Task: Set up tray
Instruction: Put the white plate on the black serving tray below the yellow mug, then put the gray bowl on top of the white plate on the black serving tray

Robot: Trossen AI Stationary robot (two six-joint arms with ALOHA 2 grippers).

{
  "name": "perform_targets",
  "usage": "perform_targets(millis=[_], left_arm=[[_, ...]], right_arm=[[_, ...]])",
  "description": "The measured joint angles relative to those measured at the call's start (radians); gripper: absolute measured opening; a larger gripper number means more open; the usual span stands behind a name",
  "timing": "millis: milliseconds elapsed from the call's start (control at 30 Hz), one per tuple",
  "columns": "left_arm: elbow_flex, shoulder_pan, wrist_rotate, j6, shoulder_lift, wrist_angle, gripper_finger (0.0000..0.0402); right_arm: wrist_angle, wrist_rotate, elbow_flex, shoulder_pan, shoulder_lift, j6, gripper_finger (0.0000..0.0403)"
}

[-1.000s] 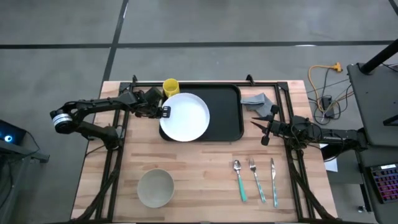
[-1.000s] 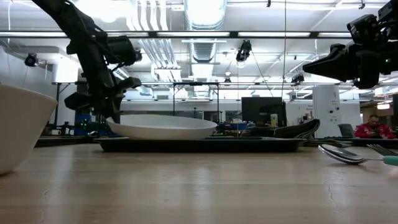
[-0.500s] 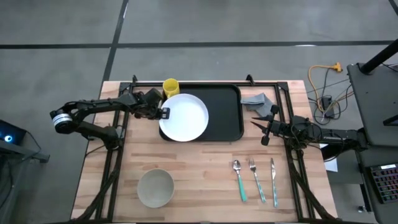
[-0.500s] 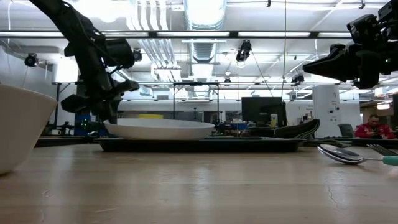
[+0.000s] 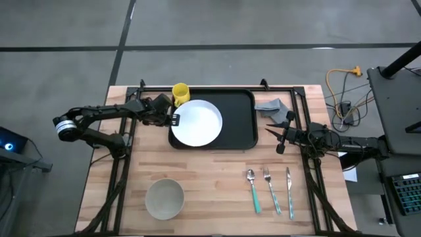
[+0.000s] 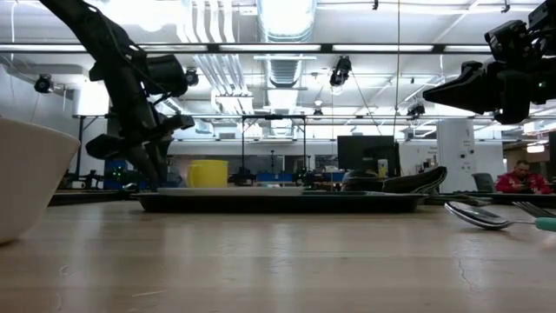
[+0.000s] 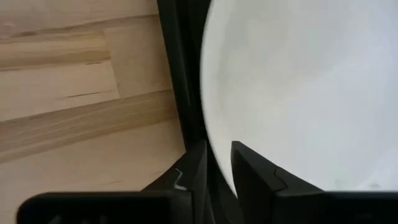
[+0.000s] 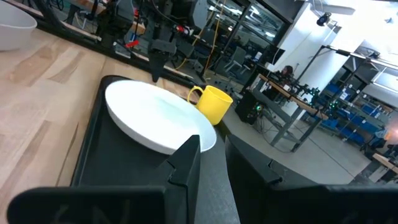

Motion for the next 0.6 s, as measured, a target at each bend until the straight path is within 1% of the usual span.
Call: perform_targets(millis=[200,367,600], left_arm=[[-0.002,0.0,0.0,-0.002,0.0,-0.002,0.0091],[0.025,0.0,0.023,0.0,-0.001,-0.022,0.0095],[0.092,-0.011,0.151,0.119,-0.002,-0.043,0.0095]], right_arm=[[0.0,0.0,0.0,0.0,0.0,0.001,0.0068],[0.0,0.0,0.0,0.0,0.0,0.001,0.0068],[0.0,0.0,0.0,0.0,0.0,0.001,0.0068]])
